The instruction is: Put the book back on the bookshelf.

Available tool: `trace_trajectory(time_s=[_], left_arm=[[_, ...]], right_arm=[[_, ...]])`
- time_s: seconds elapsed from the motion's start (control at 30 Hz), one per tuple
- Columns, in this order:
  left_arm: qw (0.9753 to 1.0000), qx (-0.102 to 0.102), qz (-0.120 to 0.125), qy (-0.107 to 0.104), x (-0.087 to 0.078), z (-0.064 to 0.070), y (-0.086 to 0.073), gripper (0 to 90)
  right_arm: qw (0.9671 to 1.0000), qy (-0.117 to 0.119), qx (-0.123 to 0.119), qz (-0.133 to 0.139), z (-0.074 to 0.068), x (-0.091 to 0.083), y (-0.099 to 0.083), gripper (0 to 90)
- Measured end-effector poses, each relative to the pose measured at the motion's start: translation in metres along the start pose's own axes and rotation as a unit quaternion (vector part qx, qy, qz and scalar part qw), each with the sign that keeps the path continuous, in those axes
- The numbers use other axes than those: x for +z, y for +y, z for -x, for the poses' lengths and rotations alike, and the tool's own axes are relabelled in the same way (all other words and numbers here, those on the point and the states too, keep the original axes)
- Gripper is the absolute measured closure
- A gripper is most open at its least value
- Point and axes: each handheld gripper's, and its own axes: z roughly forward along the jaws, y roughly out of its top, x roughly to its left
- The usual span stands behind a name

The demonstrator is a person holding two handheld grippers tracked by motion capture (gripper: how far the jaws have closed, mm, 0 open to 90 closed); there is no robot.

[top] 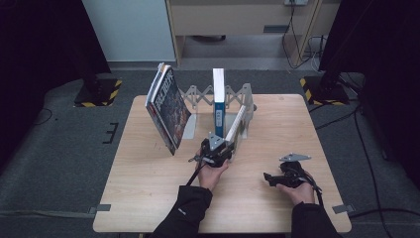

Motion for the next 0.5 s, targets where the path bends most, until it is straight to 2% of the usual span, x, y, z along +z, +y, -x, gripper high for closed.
trace_trajectory(time_s=[0.03, 0.17, 0.33, 0.5], left_arm=[[1.0, 0.003, -0.002, 0.001, 0.002, 0.001, 0.001, 70.0], [0.9999, -0.008, -0.001, -0.007, 0.011, 0.003, 0.004, 68.1], [0.9999, -0.004, 0.006, -0.014, 0.021, 0.005, 0.005, 65.9], [0.9998, 0.012, -0.004, -0.016, 0.029, 0.007, 0.011, 64.1]], right_arm=[[1.0, -0.001, 0.0, 0.001, 0.0, 0.0, 0.0, 19.2], [1.0, 0.0, 0.0, 0.001, 0.0, 0.0, 0.0, 19.2], [1.0, 0.002, 0.003, 0.003, 0.0, -0.001, 0.001, 19.2], [1.0, 0.003, 0.002, 0.005, 0.0, -0.001, 0.001, 19.2]])
